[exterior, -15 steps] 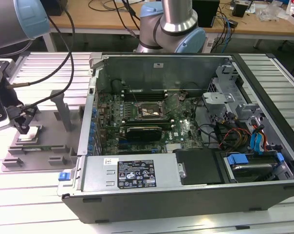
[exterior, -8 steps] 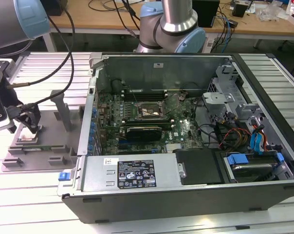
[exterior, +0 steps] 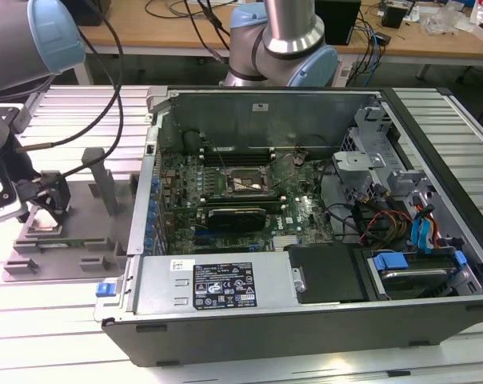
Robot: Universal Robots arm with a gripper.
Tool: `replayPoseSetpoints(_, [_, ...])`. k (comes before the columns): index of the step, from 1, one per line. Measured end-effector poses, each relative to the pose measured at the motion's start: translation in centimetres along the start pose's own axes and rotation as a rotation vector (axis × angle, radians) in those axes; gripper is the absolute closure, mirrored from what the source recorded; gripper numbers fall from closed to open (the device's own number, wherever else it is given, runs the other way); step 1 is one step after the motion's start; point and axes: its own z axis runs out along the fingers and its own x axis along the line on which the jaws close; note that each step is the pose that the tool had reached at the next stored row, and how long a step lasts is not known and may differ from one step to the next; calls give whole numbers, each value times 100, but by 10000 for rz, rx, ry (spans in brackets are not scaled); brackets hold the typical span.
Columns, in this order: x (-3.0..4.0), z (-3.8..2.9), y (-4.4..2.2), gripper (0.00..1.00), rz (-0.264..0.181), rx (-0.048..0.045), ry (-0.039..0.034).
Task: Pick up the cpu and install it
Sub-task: 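Pick up the cpu and move it towards the insertion slot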
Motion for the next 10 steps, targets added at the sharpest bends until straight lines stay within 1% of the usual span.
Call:
replayPoseSetpoints(3, [-6,23,4,34,-41,1,4])
replayPoseSetpoints(5, [-22,37,7,34,-178,-5,10])
replayPoseSetpoints(10, [-35,49,8,34,-385,-7,28])
